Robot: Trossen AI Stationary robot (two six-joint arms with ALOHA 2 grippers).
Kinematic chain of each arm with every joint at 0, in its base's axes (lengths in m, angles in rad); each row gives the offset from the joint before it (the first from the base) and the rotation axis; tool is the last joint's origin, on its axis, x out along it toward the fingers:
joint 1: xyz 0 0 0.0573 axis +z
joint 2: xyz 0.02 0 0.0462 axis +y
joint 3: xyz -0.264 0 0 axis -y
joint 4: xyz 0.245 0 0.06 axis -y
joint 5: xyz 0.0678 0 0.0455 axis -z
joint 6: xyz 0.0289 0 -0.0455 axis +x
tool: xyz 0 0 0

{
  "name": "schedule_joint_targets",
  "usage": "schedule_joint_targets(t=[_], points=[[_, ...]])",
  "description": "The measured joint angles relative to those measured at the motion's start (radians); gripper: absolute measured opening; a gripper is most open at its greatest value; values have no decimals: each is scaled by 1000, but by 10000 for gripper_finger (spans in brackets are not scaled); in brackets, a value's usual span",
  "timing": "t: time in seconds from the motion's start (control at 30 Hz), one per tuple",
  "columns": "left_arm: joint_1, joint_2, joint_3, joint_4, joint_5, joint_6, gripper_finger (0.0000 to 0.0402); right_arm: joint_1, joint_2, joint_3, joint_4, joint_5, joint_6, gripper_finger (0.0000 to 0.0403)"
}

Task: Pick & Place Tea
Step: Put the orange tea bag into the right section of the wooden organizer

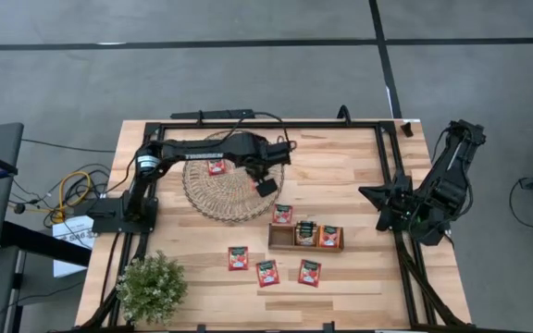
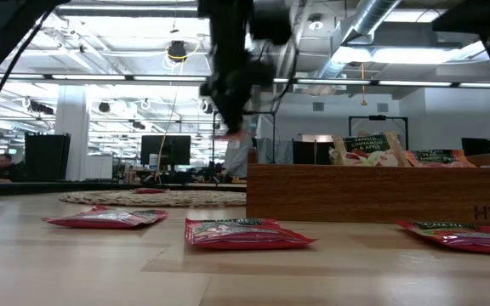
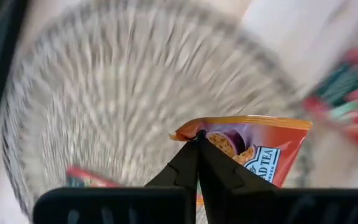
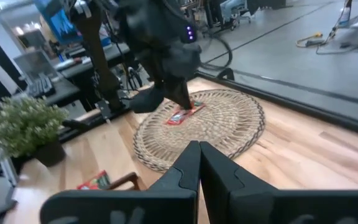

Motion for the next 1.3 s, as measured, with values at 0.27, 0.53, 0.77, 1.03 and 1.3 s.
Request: schedule_joint_targets(t=[0.27, 0.53, 0.77, 1.03, 1.3], points=[[-131, -6, 212, 271, -55, 232, 0, -89, 1, 0, 223, -85, -160, 9], [-225, -1, 227, 577, -114, 461, 0, -296, 2, 0, 474, -356, -413, 87], [-250, 17, 227, 563, -193, 488, 0, -477, 3, 0, 597, -519, -547, 147], [-262, 38, 228, 568, -221, 510, 0, -662, 64, 0, 619, -750, -499, 174], [-261, 47, 227, 561, -231, 511, 0, -763, 155, 13, 631, -828, -502, 162]])
